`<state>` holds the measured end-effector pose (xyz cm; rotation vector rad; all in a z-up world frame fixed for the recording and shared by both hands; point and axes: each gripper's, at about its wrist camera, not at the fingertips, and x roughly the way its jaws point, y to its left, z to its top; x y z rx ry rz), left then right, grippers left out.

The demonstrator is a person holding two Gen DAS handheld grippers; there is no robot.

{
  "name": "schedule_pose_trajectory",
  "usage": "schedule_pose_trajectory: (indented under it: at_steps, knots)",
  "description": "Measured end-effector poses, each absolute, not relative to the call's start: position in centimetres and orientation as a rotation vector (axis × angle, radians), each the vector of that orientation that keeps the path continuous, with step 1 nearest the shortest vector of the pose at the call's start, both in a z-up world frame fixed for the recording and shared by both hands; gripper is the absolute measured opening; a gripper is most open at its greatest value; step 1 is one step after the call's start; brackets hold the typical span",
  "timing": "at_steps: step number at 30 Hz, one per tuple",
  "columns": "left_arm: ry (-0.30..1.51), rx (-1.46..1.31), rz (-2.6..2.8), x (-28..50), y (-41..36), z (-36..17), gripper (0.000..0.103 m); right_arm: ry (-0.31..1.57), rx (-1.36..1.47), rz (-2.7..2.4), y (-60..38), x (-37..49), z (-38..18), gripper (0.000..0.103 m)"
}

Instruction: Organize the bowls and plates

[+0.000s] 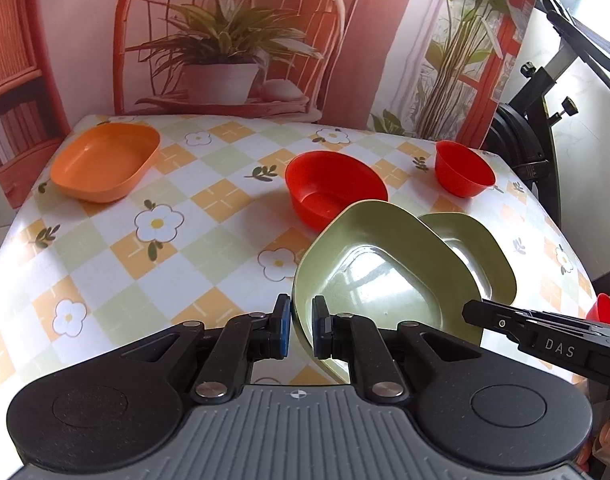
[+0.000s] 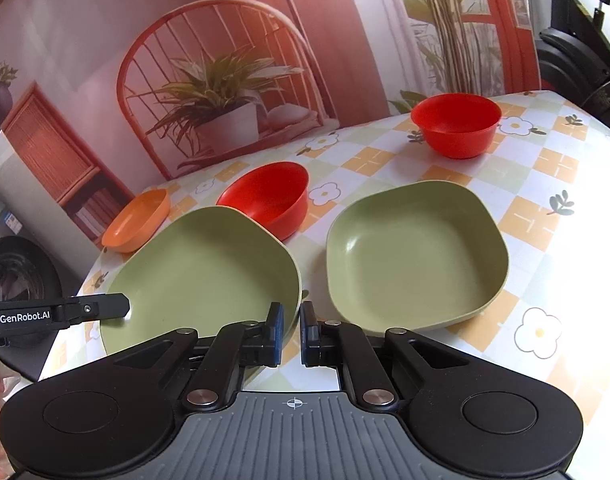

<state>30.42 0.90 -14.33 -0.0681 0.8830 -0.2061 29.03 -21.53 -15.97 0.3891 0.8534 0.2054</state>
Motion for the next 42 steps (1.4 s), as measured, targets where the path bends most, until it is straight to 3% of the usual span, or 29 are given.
schedule_pose_trajectory:
  at_steps: [15,25,42]
  knots:
    - [0.821,0.154,-0.365,37.1,-8.4,-13.7,0.012,0.766,0.504,0.044,-27.8,27.6,-16.3,0.011]
    - [0.831,0.264,-0.428,40.3,-14.9,-16.2,0.012,0.742,0.514,-0.084,-30.5,27.6,-17.9,0.011]
    - [0.909,0.354,-0.355,41.6,-16.8,-19.9,0.012,0.776,0.503,-0.110,-30.8,28.8,-19.6,0.011]
